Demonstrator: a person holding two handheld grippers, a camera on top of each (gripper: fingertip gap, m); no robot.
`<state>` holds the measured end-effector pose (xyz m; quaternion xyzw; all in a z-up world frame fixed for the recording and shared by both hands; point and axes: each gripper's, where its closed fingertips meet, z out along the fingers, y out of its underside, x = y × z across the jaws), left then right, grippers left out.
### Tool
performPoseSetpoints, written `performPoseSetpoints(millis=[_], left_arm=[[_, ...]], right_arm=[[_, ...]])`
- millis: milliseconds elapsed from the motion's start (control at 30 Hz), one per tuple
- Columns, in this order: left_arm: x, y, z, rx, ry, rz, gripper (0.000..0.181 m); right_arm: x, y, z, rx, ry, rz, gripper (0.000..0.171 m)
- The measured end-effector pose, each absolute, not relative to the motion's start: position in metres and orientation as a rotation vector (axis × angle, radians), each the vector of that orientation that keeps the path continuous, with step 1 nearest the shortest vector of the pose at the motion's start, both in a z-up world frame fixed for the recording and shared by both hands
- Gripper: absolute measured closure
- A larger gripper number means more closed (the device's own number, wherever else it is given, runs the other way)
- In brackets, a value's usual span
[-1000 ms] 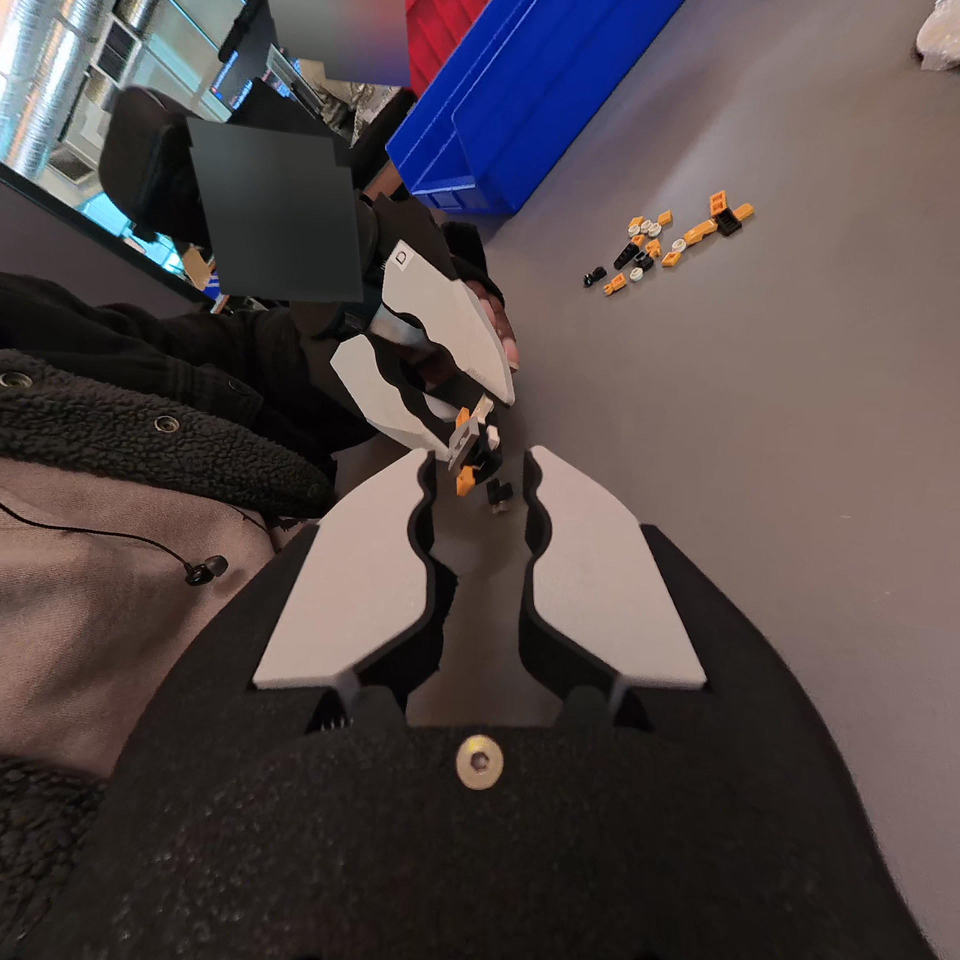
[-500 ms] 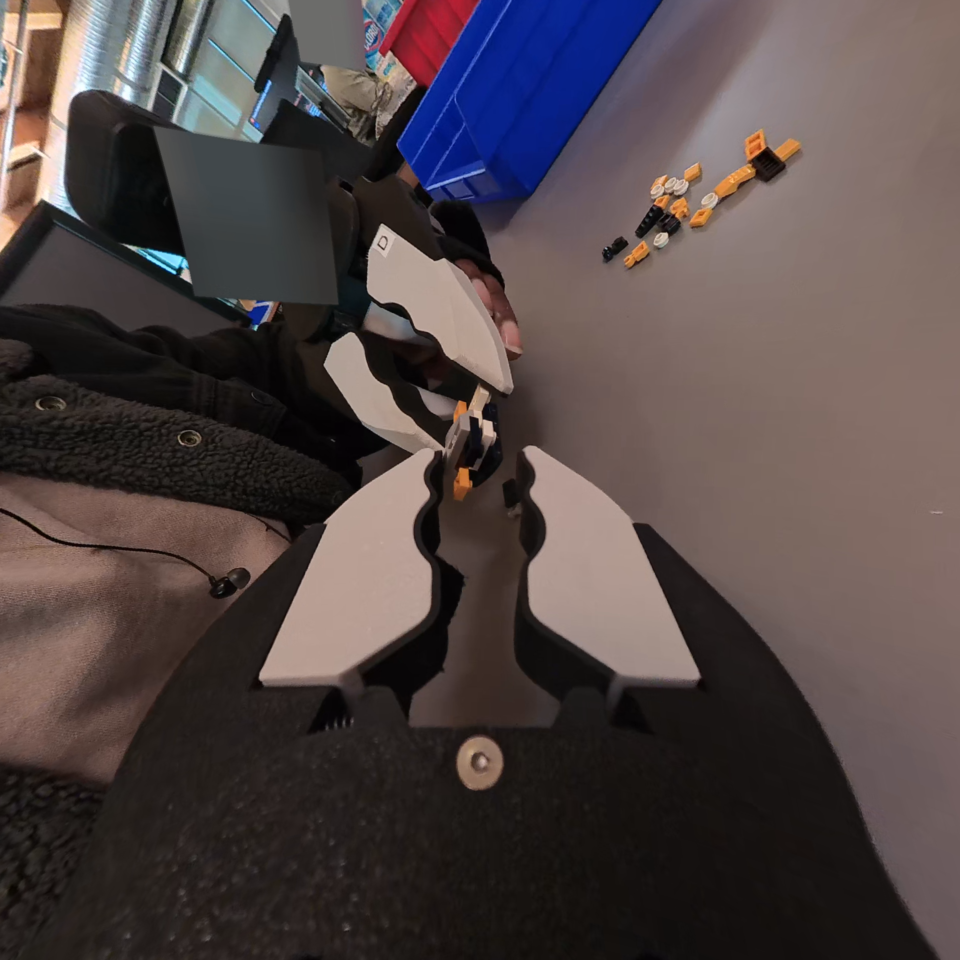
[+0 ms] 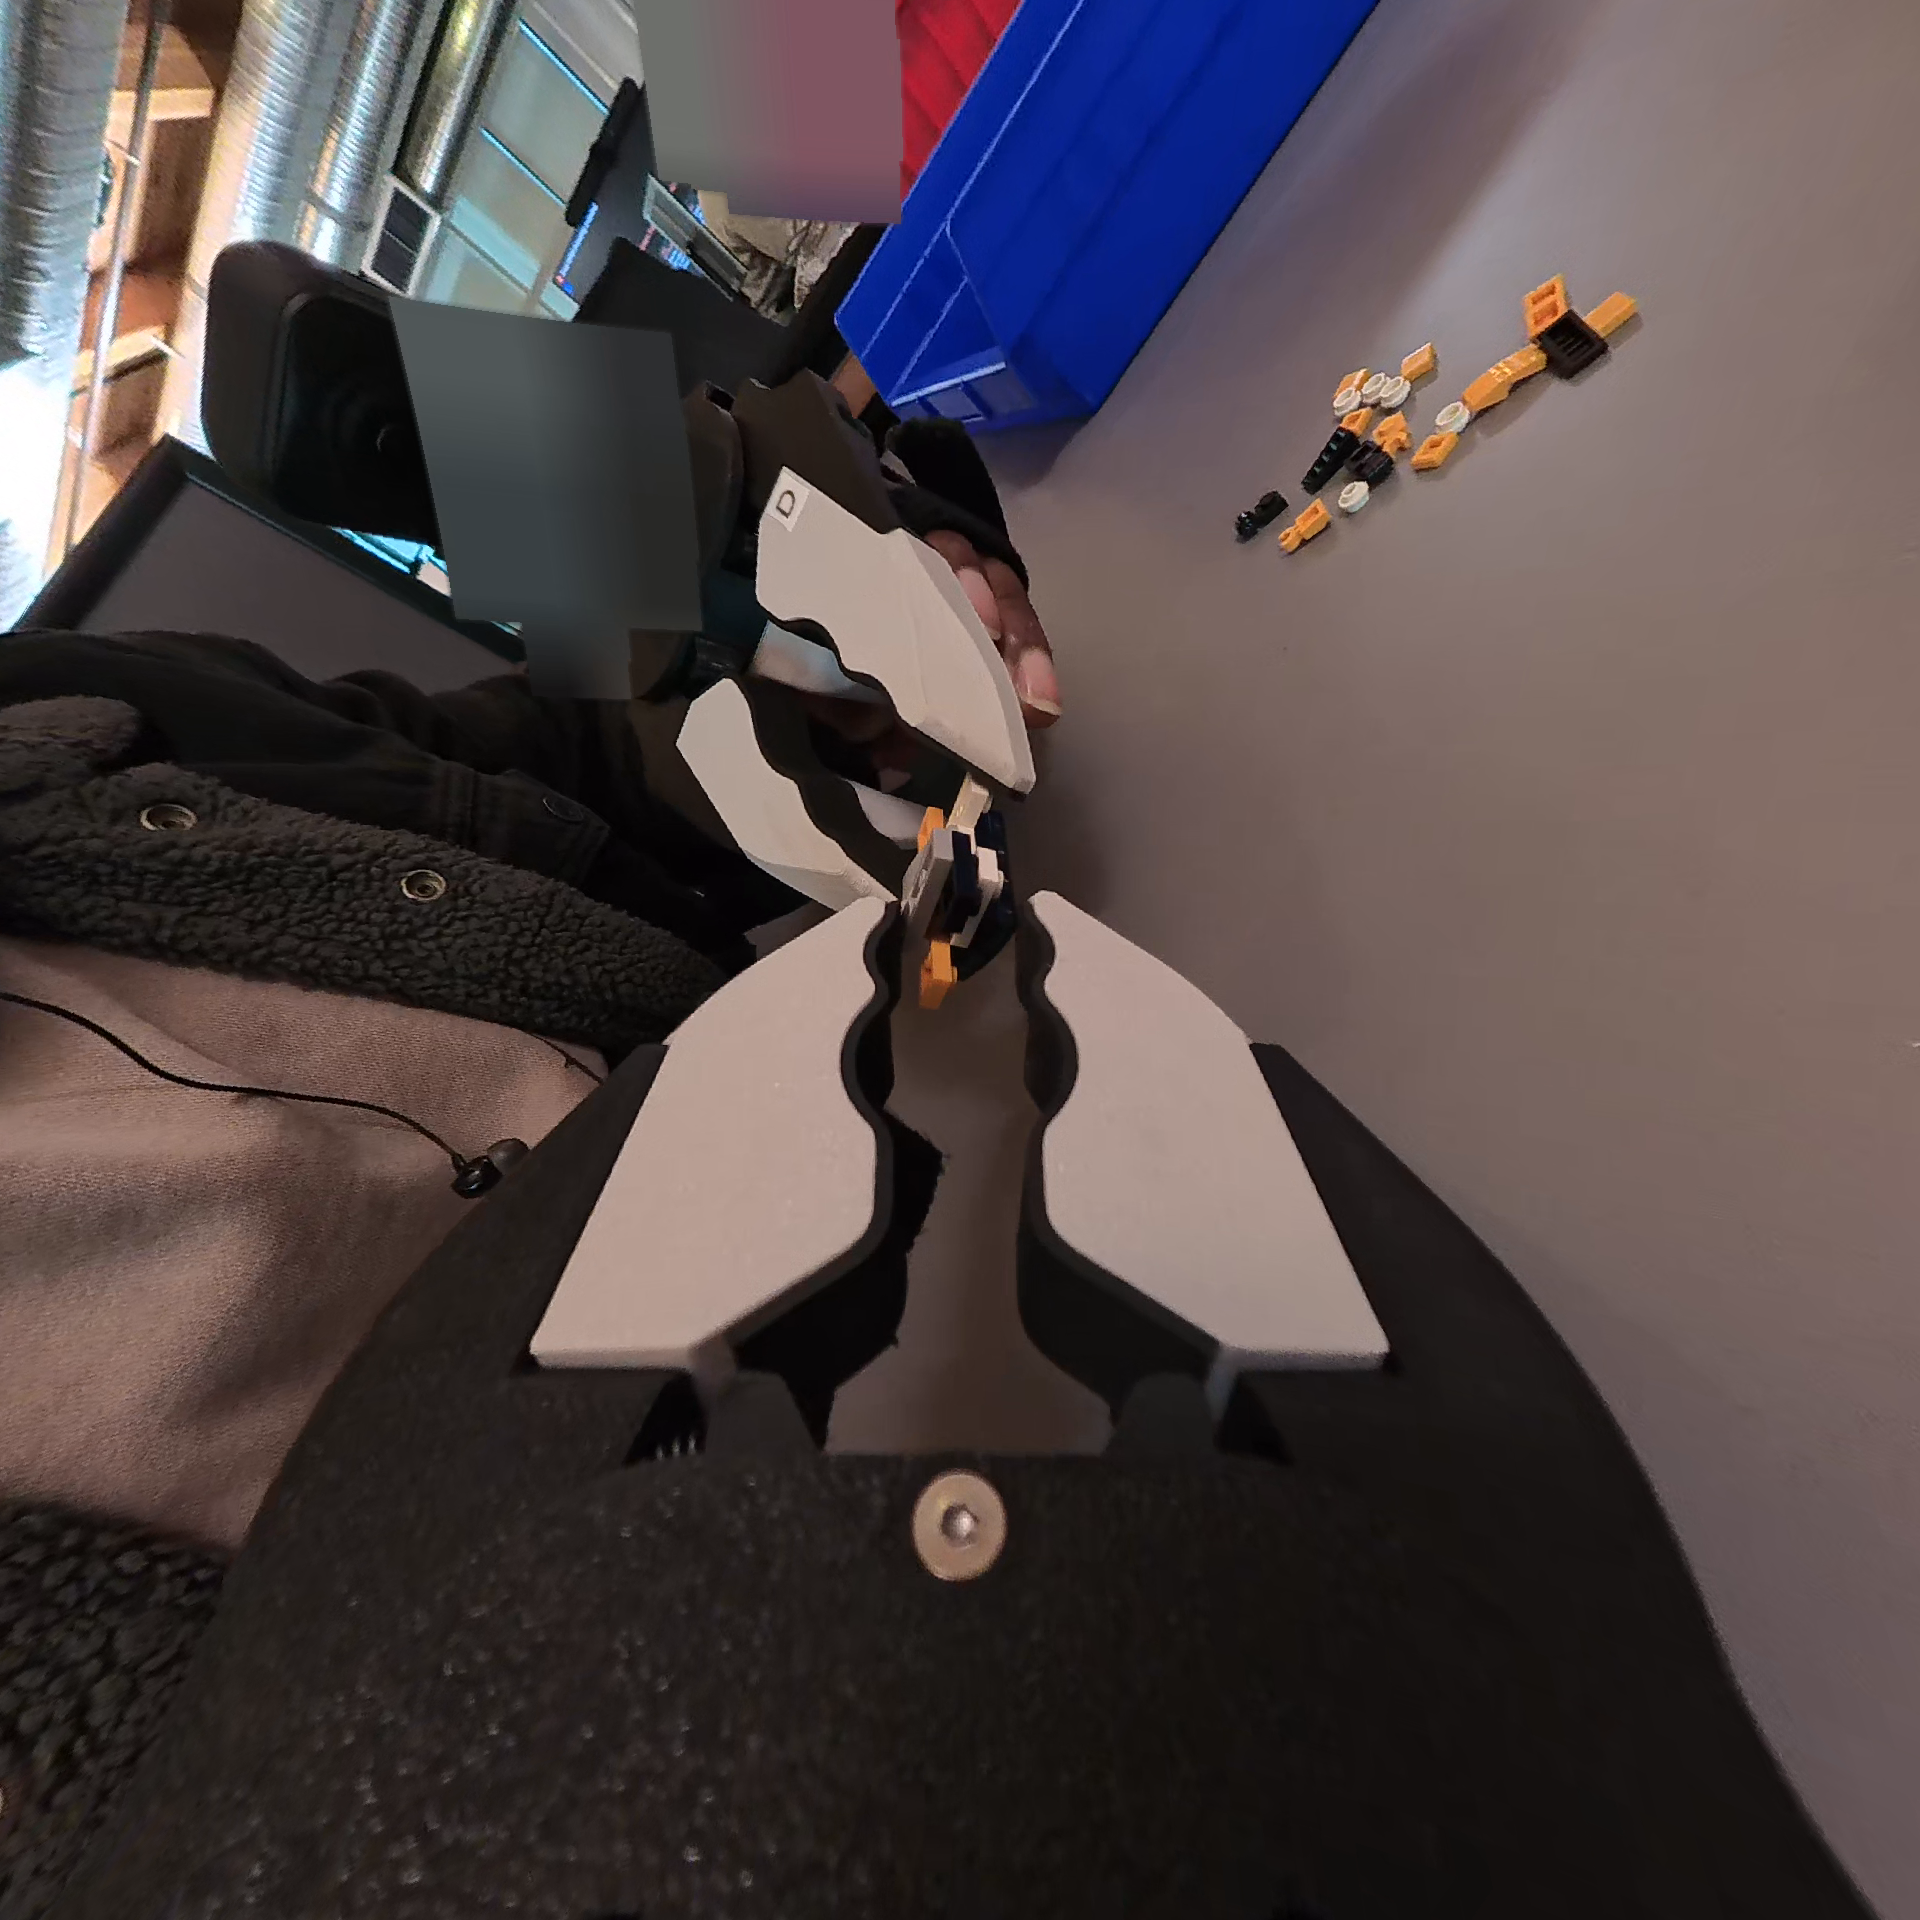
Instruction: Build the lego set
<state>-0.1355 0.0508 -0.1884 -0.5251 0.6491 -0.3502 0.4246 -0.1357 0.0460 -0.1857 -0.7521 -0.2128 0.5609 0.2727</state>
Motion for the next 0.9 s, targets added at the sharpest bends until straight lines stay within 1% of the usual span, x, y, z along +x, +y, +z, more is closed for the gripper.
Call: performPoseSetpoints(millis=[567, 900], left_arm=[[-0.136, 0.048, -0.175, -1.208, 1.616, -0.781, 0.154], [-0.136, 0.048, -0.155, -0.989, 1.567, -0.493, 0.154]], right_arm=[[-0.136, 0.045, -0.172, -1.937, -0.552, 1.595, 0.155], [-0.136, 0.045, -0.154, -1.790, -0.552, 1.631, 0.155]])
